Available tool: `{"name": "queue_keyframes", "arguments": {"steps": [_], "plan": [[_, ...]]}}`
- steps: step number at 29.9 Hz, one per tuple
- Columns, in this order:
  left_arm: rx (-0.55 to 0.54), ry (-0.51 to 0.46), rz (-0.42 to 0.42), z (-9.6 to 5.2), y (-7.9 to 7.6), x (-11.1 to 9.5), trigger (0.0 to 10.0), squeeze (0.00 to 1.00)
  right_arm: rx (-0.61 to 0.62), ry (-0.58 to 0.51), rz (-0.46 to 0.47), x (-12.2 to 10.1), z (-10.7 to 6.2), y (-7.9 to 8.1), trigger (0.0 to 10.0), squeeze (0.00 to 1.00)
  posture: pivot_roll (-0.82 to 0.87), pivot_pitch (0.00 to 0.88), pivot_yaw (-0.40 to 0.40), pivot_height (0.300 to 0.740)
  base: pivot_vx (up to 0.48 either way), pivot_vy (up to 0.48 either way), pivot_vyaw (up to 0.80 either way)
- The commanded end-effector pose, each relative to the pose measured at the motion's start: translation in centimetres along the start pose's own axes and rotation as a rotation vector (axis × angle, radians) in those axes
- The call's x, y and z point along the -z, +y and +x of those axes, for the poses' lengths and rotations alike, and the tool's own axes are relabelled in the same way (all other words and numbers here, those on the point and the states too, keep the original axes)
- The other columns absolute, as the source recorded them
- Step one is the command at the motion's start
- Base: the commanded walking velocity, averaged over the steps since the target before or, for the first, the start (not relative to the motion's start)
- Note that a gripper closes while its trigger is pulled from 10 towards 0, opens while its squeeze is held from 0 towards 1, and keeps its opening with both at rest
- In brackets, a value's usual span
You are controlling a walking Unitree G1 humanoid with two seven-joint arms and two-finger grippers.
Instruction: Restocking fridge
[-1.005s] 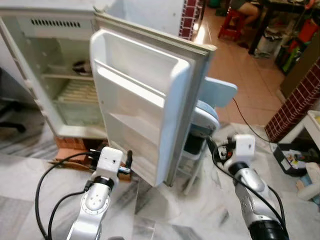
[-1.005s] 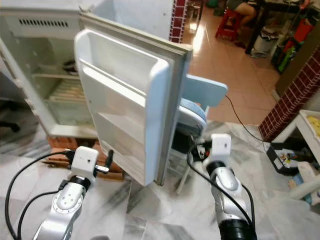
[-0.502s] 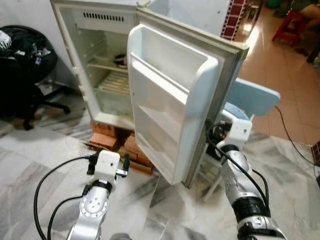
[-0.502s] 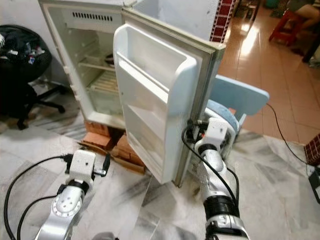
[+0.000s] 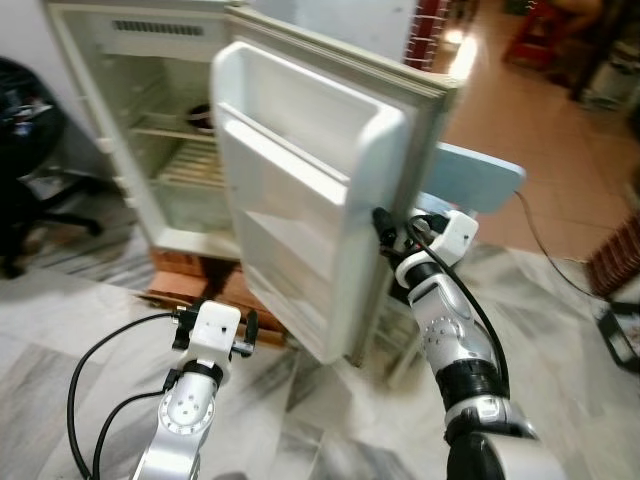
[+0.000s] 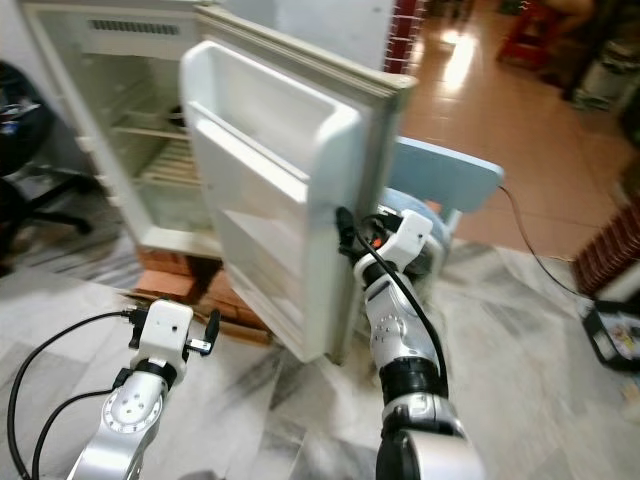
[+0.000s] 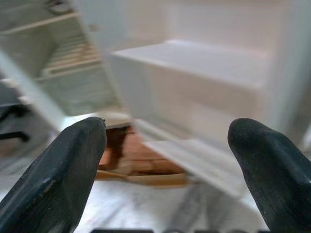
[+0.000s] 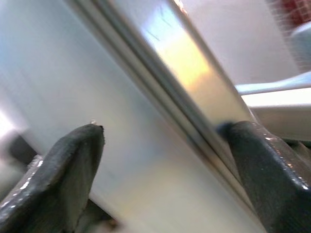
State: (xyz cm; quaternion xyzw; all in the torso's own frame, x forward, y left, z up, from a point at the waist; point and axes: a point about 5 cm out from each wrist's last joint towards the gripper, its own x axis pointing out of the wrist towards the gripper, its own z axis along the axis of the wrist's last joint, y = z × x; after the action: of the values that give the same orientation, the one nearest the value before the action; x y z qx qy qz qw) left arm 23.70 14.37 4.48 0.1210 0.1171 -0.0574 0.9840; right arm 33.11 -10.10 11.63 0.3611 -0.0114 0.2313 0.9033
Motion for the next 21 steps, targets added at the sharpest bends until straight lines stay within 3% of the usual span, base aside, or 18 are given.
{"name": "queue_keyframes", "arguments": {"steps": [1, 3, 4, 5, 6, 11, 15, 17, 19, 21], "plan": [[0.010, 0.020, -0.009, -0.2, 0.1, 0.3, 10.0, 0.00, -0.400, -0.019, 0.017, -1.3, 2.2, 6.6, 10.0, 0.00, 0.13, 0.000, -0.032, 0.740, 0.000, 0.000, 0.00], [0.029, 0.024, 0.012, -0.4, 0.0, 0.5, 10.0, 0.00, -0.514, 0.037, 0.053, -0.9, 0.7, 7.2, 10.0, 0.00, 0.13, 0.000, -0.027, 0.740, 0.000, 0.000, 0.00], [0.034, 0.029, 0.024, -0.5, 0.0, 0.8, 10.0, 0.00, -0.575, 0.104, 0.062, -0.4, -0.9, 7.0, 10.0, 0.00, 0.12, 0.000, -0.024, 0.740, 0.000, 0.000, 0.00], [0.034, 0.029, 0.024, -0.5, 0.0, 0.8, 10.0, 0.00, -0.575, 0.104, 0.062, -0.4, -0.9, 7.0, 10.0, 0.00, 0.12, 0.000, -0.024, 0.740, 0.000, 0.000, 0.00], [0.028, 0.029, 0.021, -0.6, 0.0, 0.8, 10.0, 0.00, -0.598, 0.163, 0.067, 0.0, -2.1, 6.5, 10.0, 0.00, 0.12, 0.000, -0.023, 0.740, 0.000, 0.000, 0.00], [0.018, 0.027, 0.006, -0.9, 0.1, 0.8, 10.0, 0.00, -0.644, 0.289, 0.053, 0.7, -4.6, 5.5, 10.0, 0.00, 0.12, 0.000, -0.022, 0.740, 0.000, 0.000, 0.00], [0.044, 0.053, 0.006, -1.5, -0.4, 1.5, 10.0, 0.00, -0.634, 0.522, -0.088, 2.5, -7.5, 3.5, 10.0, 0.00, 0.11, 0.000, -0.024, 0.740, 0.000, 0.000, 0.00], [0.060, 0.066, 0.008, -1.7, -0.8, 1.7, 10.0, 0.00, -0.574, 0.600, -0.179, 3.4, -7.9, 2.2, 10.0, 0.00, 0.11, 0.000, -0.024, 0.740, 0.000, 0.000, 0.00], [0.082, 0.079, 0.022, -1.9, -1.1, 2.0, 10.0, 0.00, -0.436, 0.672, -0.317, 4.4, -7.6, 0.2, 10.0, 0.00, 0.11, 0.000, -0.025, 0.740, 0.000, 0.000, 0.00], [0.082, 0.079, 0.022, -1.9, -1.1, 2.0, 10.0, 0.00, -0.436, 0.672, -0.317, 4.4, -7.6, 0.2, 10.0, 0.00, 0.11, 0.000, -0.025, 0.740, 0.000, 0.000, 0.00]]}}
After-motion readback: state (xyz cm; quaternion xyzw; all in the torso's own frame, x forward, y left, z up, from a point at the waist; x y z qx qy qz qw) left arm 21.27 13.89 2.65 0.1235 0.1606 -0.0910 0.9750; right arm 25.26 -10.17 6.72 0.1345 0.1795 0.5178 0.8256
